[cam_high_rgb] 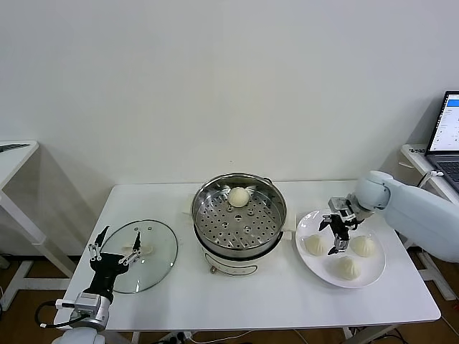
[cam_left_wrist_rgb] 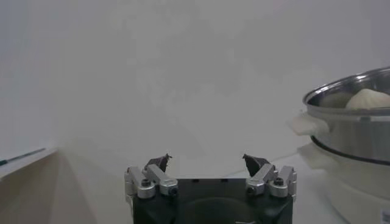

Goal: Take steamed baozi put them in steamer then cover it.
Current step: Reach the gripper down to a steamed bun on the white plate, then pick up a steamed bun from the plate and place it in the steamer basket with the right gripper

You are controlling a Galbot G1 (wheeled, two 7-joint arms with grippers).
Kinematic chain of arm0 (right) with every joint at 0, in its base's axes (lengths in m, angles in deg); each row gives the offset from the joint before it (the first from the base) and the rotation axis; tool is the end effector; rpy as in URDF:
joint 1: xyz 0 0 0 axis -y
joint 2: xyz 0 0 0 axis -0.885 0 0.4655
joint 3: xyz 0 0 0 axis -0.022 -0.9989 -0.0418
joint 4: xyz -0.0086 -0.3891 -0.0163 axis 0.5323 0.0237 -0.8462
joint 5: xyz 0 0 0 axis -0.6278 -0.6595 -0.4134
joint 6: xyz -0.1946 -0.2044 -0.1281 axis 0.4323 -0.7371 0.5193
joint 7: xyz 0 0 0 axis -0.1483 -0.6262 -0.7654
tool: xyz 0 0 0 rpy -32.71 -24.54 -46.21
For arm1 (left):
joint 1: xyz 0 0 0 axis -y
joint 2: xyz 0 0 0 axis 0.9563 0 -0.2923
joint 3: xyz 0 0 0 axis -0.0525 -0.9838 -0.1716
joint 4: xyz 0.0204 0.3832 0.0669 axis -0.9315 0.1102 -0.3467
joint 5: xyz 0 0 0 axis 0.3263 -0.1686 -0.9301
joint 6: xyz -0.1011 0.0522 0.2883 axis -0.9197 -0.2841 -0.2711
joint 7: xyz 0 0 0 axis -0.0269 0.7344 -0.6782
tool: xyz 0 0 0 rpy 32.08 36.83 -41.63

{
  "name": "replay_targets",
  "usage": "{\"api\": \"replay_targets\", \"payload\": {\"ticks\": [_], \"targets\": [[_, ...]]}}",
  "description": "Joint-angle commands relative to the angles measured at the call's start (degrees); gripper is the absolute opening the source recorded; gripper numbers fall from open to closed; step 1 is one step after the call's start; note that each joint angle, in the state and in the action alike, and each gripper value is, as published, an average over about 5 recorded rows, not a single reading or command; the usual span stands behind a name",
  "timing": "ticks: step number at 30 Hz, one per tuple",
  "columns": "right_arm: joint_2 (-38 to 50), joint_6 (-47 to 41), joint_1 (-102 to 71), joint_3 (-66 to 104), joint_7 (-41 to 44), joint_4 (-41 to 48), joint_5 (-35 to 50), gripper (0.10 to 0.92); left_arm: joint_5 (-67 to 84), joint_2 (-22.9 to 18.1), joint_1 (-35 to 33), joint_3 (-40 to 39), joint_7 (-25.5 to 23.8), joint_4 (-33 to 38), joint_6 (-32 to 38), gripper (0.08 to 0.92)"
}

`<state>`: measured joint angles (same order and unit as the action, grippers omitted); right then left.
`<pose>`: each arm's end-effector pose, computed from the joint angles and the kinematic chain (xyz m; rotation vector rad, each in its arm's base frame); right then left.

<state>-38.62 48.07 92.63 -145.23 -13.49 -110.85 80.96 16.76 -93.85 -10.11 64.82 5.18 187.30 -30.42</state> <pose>0.5119 -0.2088 -0.2149 1.3587 -1.3607 1.2483 0.1301 0.0902 -0.3460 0.0029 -3.0459 -0.4695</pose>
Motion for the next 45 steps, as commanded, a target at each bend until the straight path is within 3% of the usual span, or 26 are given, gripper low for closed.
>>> {"api": "replay_targets", "payload": {"ticks": [1,9,17,27,38,45], "targets": [[-2.19,-0.51,-3.14,2.38,-1.38,1.81,-2.09,0.823,-0.06,0.01,0.1,-0.01,-0.03,-0.3,0.08,0.823],[-2.94,-0.64,-3.21,2.82,-1.6,2.1,-3.02,0.823,-0.12,-0.05,0.14,-0.1,-0.03,-0.44,0.14,0.823],[-3.17,-0.58,-3.31,3.0,-1.31,2.17,-3.28,0.728,-0.13,-0.13,0.1,-0.03,-0.05,-0.43,0.22,0.823],[-1.16,-0.76,-1.92,2.52,-0.48,0.54,-2.27,0.713,-0.12,-0.22,0.08,-0.14,0.04,-0.27,0.17,0.823],[8.87,-5.71,22.17,-14.85,1.2,-14.31,14.48,0.691,-0.16,-0.17,0.13,-0.69,0.19,0.44,0.05,0.823],[7.34,-10.06,46.71,-32.85,0.85,-23.77,27.51,0.695,-0.16,0.37,0.14,-0.57,0.21,0.81,-0.03,0.823]]}}
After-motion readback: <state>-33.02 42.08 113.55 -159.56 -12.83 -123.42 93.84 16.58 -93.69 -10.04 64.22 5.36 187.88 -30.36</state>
